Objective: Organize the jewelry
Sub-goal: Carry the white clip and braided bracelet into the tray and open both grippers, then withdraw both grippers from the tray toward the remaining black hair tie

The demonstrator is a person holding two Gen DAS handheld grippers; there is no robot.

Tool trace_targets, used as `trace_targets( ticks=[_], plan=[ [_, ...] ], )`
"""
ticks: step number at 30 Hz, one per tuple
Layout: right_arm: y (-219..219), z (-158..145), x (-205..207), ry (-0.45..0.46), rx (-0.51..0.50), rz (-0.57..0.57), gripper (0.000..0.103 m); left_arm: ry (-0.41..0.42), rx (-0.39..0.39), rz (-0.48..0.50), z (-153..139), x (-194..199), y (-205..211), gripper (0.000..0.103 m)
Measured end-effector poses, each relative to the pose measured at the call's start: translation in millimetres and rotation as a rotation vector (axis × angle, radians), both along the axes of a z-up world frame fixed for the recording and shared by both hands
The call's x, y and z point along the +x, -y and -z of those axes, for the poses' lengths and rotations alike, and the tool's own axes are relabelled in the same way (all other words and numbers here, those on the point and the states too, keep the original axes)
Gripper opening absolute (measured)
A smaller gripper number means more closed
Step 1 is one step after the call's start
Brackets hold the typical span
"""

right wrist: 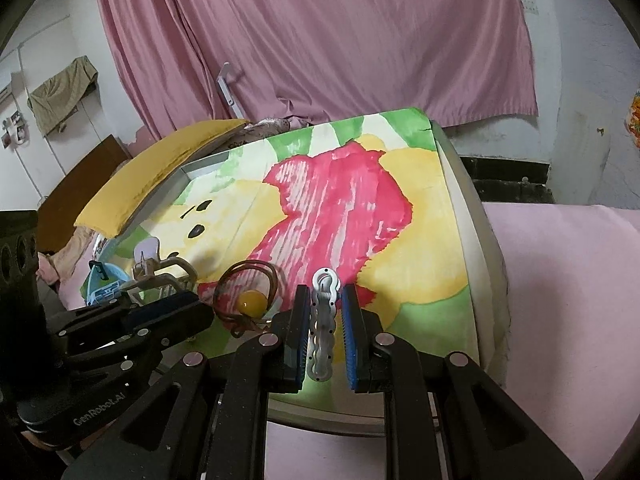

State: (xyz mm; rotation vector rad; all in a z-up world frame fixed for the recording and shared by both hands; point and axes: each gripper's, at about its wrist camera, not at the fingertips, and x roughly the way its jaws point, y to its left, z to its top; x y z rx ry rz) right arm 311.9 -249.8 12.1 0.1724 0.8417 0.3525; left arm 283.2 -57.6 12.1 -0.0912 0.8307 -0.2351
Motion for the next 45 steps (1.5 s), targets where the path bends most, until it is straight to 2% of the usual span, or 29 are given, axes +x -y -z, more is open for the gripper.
trace_targets(
  ticks=[2,6,8,11,13,17,19,22,26,30,38,45],
  plan=[
    [0.2,-1.5,-1.2,0.008,0.005,0.001,0.015,0.002,-0.008,0.002,-0.7,-1.1,-0.8,0.015],
    [4.2,-6.3,-7.7,0.036,0.012,0.012,0.024,0.014,-0.012,-0.006,-3.4,-3.8,-2.7,0.015],
    [8.1,-9.7,-12.7,0.056,0.015,0.019,0.024,0.024,-0.019,-0.009,-5.4,-5.3,-5.1,0.016],
    [14.4,-19.4,-24.2,0.107,0.017,0.028,0.031,0.056,-0.036,-0.015,-10.9,-11.5,-8.0,0.028],
    [20.1,-28.6,-35.2,0.156,0.011,0.048,0.038,0.080,-0.061,-0.020,-14.9,-17.3,-11.3,0.037],
    [30.3,-43.6,-53.9,0.236,0.010,0.078,0.046,0.123,-0.094,-0.039,-22.2,-30.4,-16.4,0.049],
    [34.1,-49.3,-63.3,0.272,0.011,0.091,0.055,0.158,-0.101,-0.053,-27.3,-39.1,-18.3,0.061],
    [38.0,-58.6,-81.4,0.340,0.014,0.106,0.065,0.212,-0.104,-0.081,-34.4,-51.9,-22.3,0.074],
    [39.4,-65.6,-101.1,0.405,0.023,0.116,0.078,0.275,-0.106,-0.118,-44.1,-68.9,-27.7,0.087],
    [41.0,-69.3,-120.7,0.461,0.003,0.129,0.099,0.335,-0.092,-0.153,-50.7,-86.2,-34.0,0.100],
    [44.2,-71.5,-149.0,0.524,-0.018,0.134,0.101,0.404,-0.064,-0.179,-56.6,-114.5,-42.4,0.102],
    [48.3,-68.6,-160.7,0.512,-0.041,0.113,0.101,0.415,-0.036,-0.161,-55.7,-135.4,-41.5,0.102]
  ],
)
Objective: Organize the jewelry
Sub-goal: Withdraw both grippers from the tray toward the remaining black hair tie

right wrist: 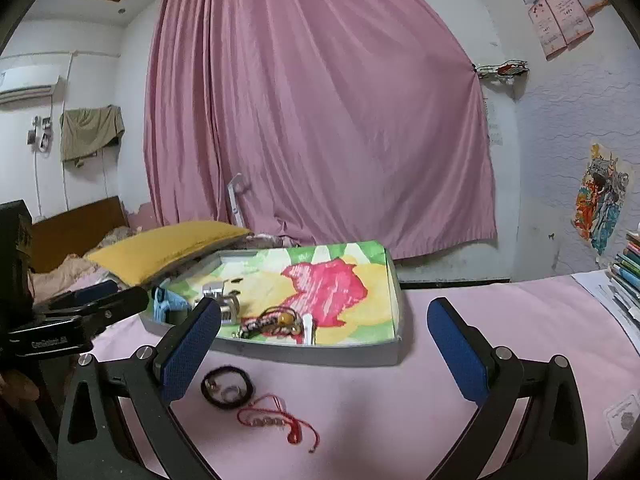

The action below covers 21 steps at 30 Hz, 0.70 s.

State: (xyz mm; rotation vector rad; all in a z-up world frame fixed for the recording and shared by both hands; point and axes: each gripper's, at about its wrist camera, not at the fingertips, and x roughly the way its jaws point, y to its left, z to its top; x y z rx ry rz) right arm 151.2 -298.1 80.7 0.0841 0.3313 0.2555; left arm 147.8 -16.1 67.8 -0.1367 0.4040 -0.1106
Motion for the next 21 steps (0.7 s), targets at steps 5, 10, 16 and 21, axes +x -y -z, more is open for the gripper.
trace_targets(
  ticks=[5,10,16,21],
  plan=[
    [0.1,5.8,-4.1,-0.048,-0.052,-0.038,0.101,-0.038,0.024,0.021,6.6,-9.5,1.6,0.102],
    [2.5,12.3,-4.1,-0.111,-0.091,-0.076,0.101,-0.109,0.040,0.056,17.6,-10.0,3.5,0.102],
    [-4.8,25.8,0.7,-0.209,-0.160,-0.146,0.101,-0.204,0.031,0.093,31.2,-2.2,2.2,0.102],
    [-13.4,39.0,7.5,-0.294,-0.209,-0.207,0.101,-0.308,-0.017,0.127,43.7,9.7,-0.9,0.102]
  ],
)
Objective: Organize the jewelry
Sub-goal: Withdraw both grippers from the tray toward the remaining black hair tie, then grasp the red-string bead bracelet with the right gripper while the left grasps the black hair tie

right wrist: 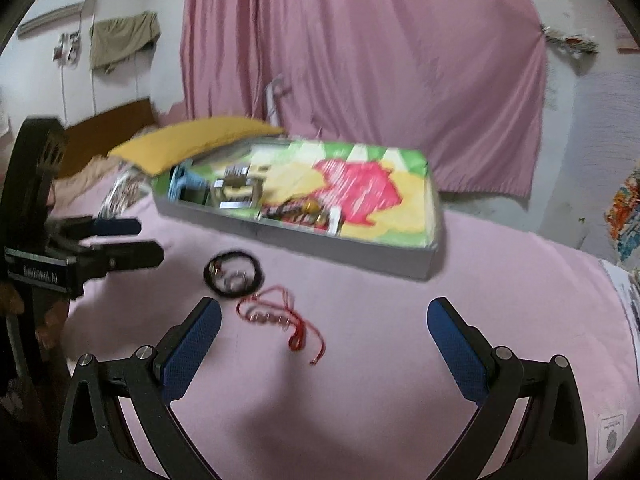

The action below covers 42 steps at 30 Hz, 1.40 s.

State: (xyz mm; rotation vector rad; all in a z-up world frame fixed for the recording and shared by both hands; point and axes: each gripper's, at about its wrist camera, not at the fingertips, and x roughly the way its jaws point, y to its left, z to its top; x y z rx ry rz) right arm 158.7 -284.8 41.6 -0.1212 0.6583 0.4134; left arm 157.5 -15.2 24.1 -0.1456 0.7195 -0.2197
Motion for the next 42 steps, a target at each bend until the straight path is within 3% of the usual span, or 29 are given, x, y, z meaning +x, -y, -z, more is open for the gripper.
trace_targets(
  ticks=[8,12,15,20,25,31,34,42],
  plan=[
    [-9.9,21.3,22.2,-0.167,-0.030,-0.049,0.101,-0.070,-0.039,0.029,10.4,13.9,1.2,0.102],
    [-18.3,25.7,28.8,-0.195,-0.053,-0.074,0.099,-0.082,-0.033,0.042,11.5,19.5,4.0,0.093],
    [-27.0,29.0,33.1,-0.214,-0.081,-0.101,0.086,-0.101,-0.036,0.056,13.6,25.4,5.1,0.087],
    [-38.2,30.5,38.8,-0.241,-0.115,-0.140,0.072,-0.135,-0.048,0.081,16.6,37.8,8.6,0.072],
    [-43.1,26.5,43.3,-0.232,-0.122,-0.161,0.048,-0.157,-0.052,0.093,18.7,51.1,12.7,0.057],
    [-37.7,25.0,46.6,-0.228,-0.106,-0.156,0.028,-0.184,-0.004,0.140,18.5,65.8,25.6,0.039],
    [-31.5,25.8,49.1,-0.232,-0.093,-0.149,0.021,-0.197,0.022,0.163,19.8,70.4,30.5,0.031],
    [-30.5,27.0,49.4,-0.231,-0.094,-0.152,0.019,-0.220,0.115,0.199,21.1,78.4,39.8,0.015]
  ],
)
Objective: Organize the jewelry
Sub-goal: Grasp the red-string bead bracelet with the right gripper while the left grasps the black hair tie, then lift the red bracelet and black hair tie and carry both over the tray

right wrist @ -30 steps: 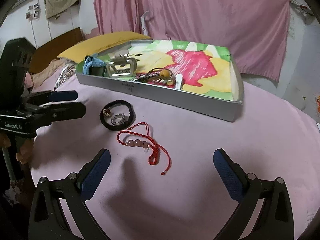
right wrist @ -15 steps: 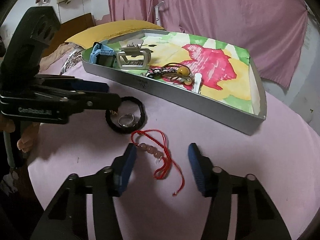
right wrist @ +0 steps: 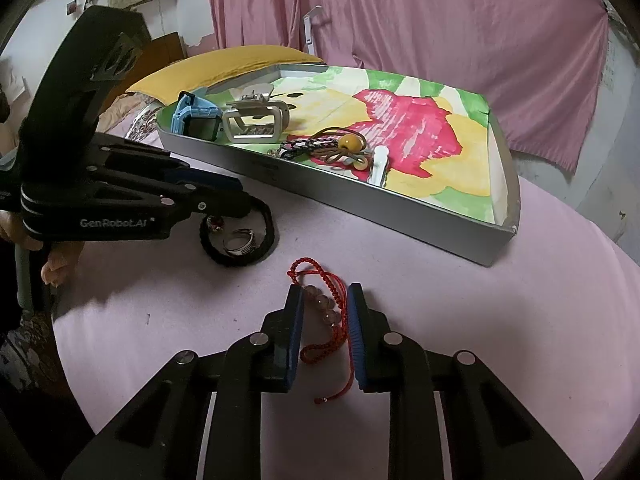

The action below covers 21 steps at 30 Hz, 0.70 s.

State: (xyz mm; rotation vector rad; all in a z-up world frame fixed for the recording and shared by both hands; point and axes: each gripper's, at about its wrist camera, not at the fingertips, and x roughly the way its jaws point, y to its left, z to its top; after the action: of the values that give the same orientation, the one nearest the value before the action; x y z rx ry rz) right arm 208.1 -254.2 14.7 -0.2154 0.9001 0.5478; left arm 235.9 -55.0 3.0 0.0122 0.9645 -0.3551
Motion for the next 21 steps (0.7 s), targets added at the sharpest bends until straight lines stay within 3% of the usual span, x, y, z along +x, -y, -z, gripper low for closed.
trace_targets(
  ticks=[7,10,13,21],
  plan=[
    [0.2,-0.3,0.1,0.001,-0.002,0.000,0.019,0.010,0.143,0.077,-2.1,-1.7,18.0,0.012],
    [0.9,-0.3,0.6,0.000,-0.002,0.003,0.019,0.009,0.152,0.091,-3.2,-2.7,21.7,0.006],
    [-0.4,-0.5,-2.0,0.001,-0.003,0.009,0.010,0.011,0.128,0.084,-2.7,-4.5,20.5,0.005],
    [5.2,0.9,-11.7,0.010,0.050,0.064,0.009,0.080,-0.030,-0.037,-10.0,-25.9,2.6,0.005]
  ],
)
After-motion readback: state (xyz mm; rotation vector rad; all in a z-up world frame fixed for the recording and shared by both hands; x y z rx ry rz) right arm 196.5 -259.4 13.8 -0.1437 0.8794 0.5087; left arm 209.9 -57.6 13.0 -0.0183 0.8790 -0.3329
